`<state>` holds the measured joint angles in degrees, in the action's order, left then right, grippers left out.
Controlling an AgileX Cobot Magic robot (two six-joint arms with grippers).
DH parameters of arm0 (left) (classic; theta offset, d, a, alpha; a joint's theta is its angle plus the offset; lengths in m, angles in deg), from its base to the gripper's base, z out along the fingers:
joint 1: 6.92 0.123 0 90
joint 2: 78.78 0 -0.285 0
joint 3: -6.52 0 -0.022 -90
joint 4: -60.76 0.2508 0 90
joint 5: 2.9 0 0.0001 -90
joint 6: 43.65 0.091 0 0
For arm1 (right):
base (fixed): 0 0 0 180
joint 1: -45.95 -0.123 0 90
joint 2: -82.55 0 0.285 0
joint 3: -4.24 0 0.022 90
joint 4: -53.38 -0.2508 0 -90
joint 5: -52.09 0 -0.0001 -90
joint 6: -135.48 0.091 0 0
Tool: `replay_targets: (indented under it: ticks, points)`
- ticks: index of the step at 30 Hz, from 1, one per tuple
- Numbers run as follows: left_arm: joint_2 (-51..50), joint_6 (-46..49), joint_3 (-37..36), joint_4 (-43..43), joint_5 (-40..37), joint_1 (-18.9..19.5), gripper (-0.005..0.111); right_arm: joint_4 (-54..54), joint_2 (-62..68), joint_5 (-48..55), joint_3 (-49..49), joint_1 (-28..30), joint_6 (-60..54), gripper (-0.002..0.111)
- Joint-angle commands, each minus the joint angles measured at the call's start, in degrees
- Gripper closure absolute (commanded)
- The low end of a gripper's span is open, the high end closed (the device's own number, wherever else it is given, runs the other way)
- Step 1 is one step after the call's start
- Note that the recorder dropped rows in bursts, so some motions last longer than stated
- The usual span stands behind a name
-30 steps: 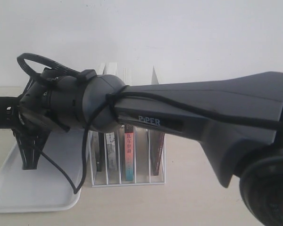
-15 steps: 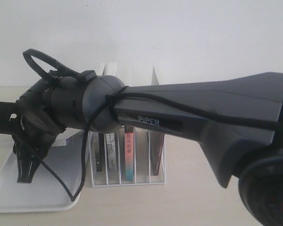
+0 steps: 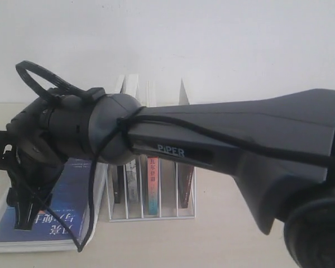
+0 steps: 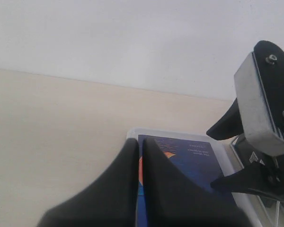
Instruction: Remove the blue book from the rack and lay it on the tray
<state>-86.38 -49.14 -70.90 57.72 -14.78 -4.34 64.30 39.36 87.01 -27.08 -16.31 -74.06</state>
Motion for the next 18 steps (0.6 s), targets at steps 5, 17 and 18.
replay_targets:
  ticks: [5,17,18]
  points:
    - [-0.2,-0.4,0.2,-0.6,0.4,0.2,0.103,6.8,-7.4,4.7,-0.2,-0.7,4.2,0.046]
    - [-0.2,-0.4,0.2,-0.6,0.4,0.2,0.103,11.8,-22.9,17.2,-0.2,-0.7,11.2,0.046]
    - [-0.2,-0.4,0.2,-0.6,0.4,0.2,0.103,11.8,-24.2,18.6,-0.2,-0.7,11.5,0.046]
